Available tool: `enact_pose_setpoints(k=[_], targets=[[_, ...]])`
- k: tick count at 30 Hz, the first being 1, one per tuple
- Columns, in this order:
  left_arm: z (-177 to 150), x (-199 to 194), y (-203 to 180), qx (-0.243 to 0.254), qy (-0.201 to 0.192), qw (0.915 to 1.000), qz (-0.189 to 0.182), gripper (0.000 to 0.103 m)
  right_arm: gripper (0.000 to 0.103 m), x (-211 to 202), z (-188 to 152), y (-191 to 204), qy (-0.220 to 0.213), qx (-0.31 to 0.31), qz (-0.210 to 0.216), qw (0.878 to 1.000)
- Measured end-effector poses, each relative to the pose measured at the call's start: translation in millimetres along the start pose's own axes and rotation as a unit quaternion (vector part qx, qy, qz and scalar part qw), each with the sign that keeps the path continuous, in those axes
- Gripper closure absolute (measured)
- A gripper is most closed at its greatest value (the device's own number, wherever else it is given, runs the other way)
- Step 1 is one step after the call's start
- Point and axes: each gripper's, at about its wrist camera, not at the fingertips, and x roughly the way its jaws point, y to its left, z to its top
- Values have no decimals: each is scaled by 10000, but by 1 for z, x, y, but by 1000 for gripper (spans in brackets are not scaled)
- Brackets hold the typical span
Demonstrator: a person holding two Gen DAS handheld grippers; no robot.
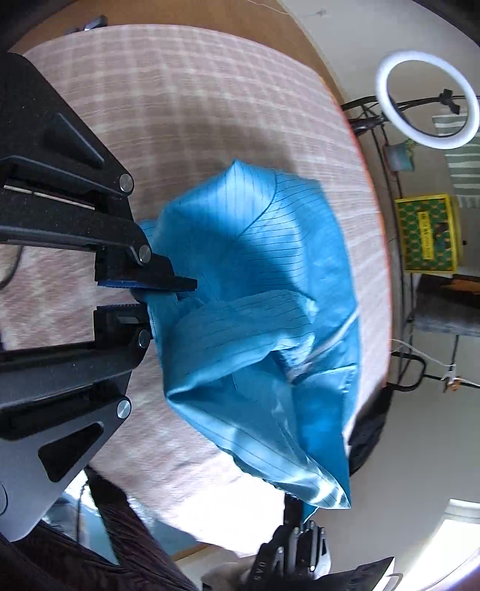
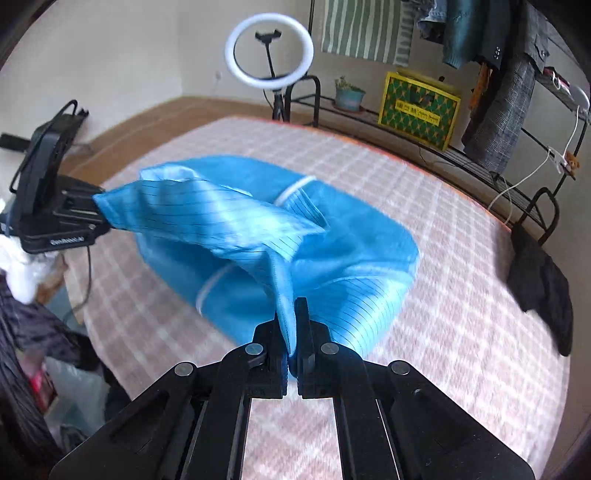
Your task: Fold large clothes
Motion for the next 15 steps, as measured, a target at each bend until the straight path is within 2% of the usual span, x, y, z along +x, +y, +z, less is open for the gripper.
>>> enact_pose_setpoints(k=[1,6,7,9,11,13,14,15], targets=[[-6,-4,-2,32,51,10000,-1,97,101,-2,-7,1,57,0,12,10000],[-33,-35,7,-102,52,9999,-116,95,93,-25,-38,-6,128,138,160,9997],[-34,-41,15,-267,11,9995,-165,94,93,-31,-44,-11,89,315,279,9991],[-36,-50,33,-759,-33,9966,-308,85,93,-40,-51,-24,-32,811,608,9948],[-36,-53,60,-1621,-175,9850,-569,61,83,-41,-53,-39,-149,1371,784,9873],[-31,-46,84,-2392,-216,9663,-923,59,49,-32,-56,-58,-202,2101,866,9736],[-28,-40,93,-2667,-226,9576,-1063,58,48,-26,-58,-66,-195,2432,974,9649],[-26,-34,98,-2830,-221,9526,-1095,58,48,-17,-59,-72,-108,2701,1122,9562]])
